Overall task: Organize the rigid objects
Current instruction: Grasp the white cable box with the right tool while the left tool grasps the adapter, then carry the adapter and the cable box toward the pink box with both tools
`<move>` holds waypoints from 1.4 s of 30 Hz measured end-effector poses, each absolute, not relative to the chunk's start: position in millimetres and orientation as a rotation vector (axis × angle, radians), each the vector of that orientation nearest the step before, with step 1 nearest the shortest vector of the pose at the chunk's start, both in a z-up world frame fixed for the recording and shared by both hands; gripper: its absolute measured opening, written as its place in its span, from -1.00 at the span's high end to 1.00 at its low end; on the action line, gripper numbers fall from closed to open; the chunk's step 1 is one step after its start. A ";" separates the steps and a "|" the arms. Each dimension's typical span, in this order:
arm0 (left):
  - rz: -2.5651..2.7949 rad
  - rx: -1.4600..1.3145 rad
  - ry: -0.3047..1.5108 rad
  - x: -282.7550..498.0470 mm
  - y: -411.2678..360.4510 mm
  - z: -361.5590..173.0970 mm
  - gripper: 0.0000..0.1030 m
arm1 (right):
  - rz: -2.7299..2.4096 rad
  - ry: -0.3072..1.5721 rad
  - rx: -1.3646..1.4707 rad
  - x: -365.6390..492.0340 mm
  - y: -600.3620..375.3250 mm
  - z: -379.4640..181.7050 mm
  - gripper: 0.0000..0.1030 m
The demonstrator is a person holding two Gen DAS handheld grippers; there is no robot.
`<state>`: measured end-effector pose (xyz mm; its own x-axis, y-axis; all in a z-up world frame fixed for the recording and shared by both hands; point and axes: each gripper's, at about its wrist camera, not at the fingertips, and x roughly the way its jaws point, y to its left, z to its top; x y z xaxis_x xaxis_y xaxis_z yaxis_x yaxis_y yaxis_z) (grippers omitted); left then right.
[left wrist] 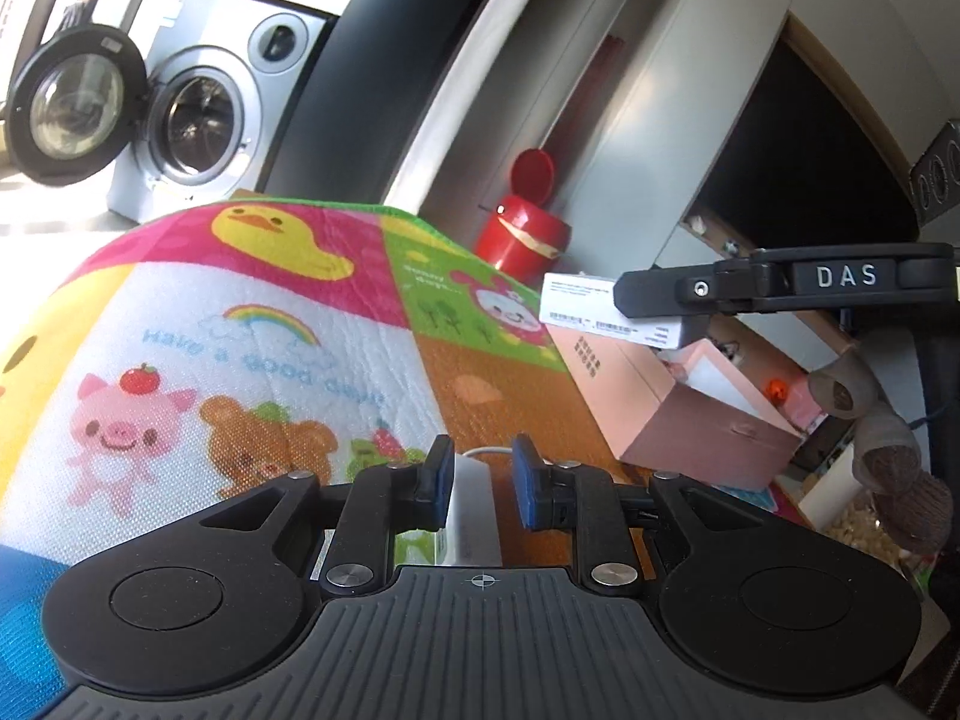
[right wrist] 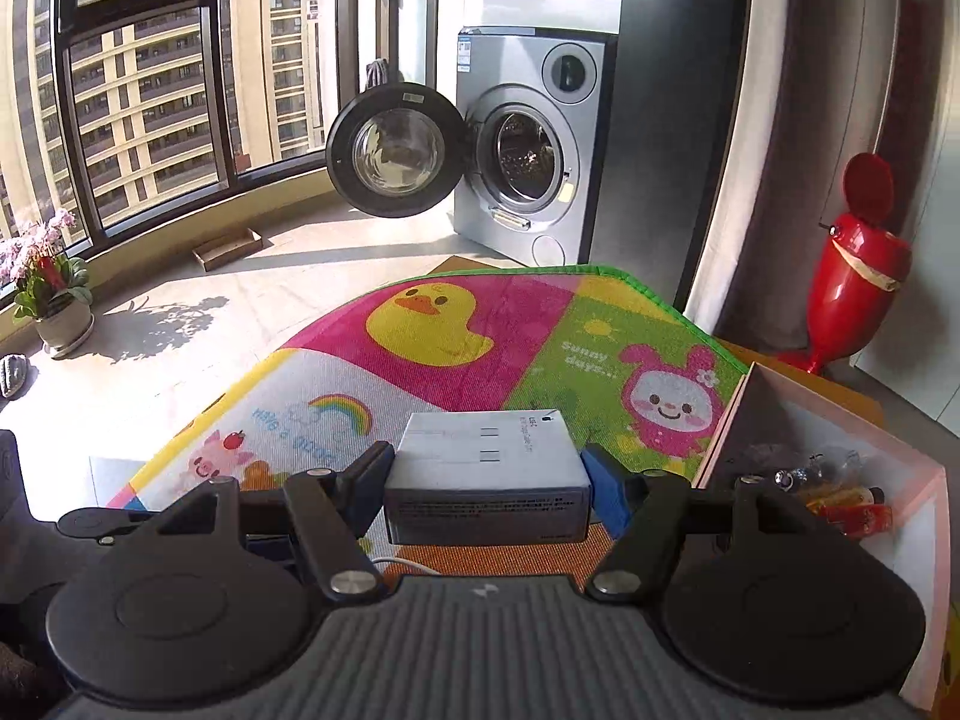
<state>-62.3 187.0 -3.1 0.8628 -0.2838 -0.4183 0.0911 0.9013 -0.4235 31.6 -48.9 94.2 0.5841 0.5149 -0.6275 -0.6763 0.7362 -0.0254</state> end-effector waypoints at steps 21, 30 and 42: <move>-0.059 -0.152 0.718 -30.3 139.5 6.3 0.45 | 0.384 0.688 -0.141 -14.7 -170.5 -10.0 -0.70; -0.076 -0.053 0.731 -18.4 112.5 3.8 0.23 | 0.452 0.730 -0.154 -7.0 -166.2 -11.0 -1.00; -0.082 -0.064 0.701 -25.1 114.1 0.6 0.23 | 0.461 0.722 -0.158 -8.5 -167.1 -12.0 -1.00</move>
<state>-25.1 114.1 0.6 0.7610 -0.0967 -0.6415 0.0539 0.9948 -0.0861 -8.5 -167.1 -12.0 0.6556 0.3517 -0.6682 -0.4585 0.8885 0.0178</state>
